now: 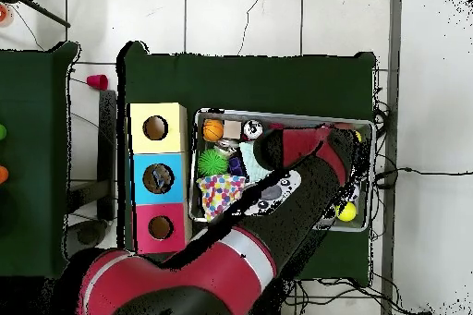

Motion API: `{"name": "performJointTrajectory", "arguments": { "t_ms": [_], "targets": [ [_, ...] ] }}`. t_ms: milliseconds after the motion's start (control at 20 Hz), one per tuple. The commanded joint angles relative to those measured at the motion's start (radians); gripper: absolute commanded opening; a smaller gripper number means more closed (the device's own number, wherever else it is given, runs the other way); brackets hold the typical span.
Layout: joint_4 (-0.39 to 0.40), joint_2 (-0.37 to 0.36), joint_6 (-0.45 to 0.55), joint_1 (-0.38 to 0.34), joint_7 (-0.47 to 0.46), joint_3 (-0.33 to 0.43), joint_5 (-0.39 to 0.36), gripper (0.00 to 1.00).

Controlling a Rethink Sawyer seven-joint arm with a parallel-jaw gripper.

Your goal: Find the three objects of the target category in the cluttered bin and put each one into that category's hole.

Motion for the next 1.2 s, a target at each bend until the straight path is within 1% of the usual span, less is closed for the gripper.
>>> {"name": "performJointTrajectory", "arguments": {
  "t_ms": [50,100,200,300,450,600,700,850,1000,1200],
  "targets": [
    [0.093,-0.112,0.109,-0.106,-0.140,0.270,0.013,1.00],
    [0.085,-0.100,0.091,-0.121,-0.148,0.282,0.000,1.00],
    [0.065,-0.072,0.073,-0.134,-0.138,0.281,-0.021,1.00],
    [0.050,-0.060,0.063,-0.147,-0.137,0.282,-0.042,1.00],
    [0.053,-0.054,0.018,-0.179,-0.147,0.313,-0.058,1.00],
    [0.076,-0.049,-0.044,-0.221,-0.141,0.373,-0.060,1.00],
    [0.091,-0.045,-0.067,-0.241,-0.128,0.405,-0.062,1.00],
    [0.108,-0.039,-0.090,-0.254,-0.090,0.437,-0.056,1.00],
    [0.127,-0.038,-0.134,-0.264,-0.056,0.465,-0.052,1.00],
    [0.136,-0.038,-0.136,-0.266,-0.039,0.481,-0.052,1.00]
  ]
}}
